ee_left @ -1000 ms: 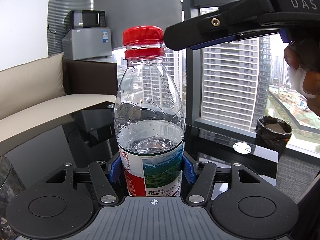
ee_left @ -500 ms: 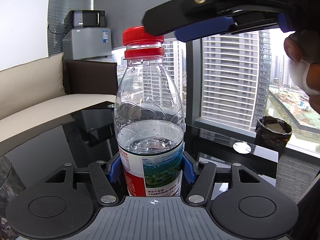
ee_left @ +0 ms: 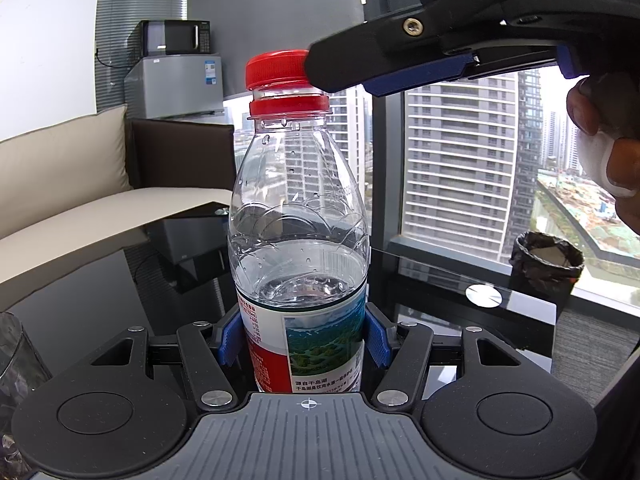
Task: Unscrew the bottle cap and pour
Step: 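Twist and lift the red cap off the bottle neck with the right gripper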
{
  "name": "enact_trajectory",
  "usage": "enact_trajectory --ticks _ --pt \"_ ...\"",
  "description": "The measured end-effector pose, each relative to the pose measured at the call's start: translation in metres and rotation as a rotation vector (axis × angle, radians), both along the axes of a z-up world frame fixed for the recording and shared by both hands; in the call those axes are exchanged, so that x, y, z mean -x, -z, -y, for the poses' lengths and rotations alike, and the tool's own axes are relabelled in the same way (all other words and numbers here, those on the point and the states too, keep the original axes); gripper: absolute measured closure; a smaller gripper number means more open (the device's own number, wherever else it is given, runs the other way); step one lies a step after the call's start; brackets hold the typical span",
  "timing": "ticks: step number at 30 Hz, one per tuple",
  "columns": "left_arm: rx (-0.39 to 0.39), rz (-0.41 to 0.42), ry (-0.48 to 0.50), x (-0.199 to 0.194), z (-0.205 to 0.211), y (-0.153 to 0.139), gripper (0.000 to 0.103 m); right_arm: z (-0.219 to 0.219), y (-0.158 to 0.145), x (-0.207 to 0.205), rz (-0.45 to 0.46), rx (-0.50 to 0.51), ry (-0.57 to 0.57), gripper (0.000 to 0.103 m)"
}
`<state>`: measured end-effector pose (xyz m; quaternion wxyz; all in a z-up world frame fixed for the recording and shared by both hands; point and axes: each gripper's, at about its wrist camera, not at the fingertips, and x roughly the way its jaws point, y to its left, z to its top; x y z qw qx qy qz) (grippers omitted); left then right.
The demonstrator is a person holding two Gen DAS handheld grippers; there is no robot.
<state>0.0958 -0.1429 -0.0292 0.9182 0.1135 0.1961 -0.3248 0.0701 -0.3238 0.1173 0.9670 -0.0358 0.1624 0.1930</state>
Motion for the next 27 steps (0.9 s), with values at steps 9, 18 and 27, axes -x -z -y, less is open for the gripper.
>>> enact_trajectory --ticks 9,18,27 --pt "-0.002 0.001 0.001 0.001 0.002 0.000 0.047 -0.010 -0.005 0.001 -0.003 -0.028 -0.013 0.041" --pt "-0.003 0.000 0.001 0.002 0.004 0.000 0.047 -0.025 -0.004 -0.004 -0.005 0.005 -0.030 0.062" --pt "-0.003 -0.001 0.000 0.002 0.006 0.000 0.047 -0.027 -0.003 -0.008 -0.004 0.014 -0.037 0.070"
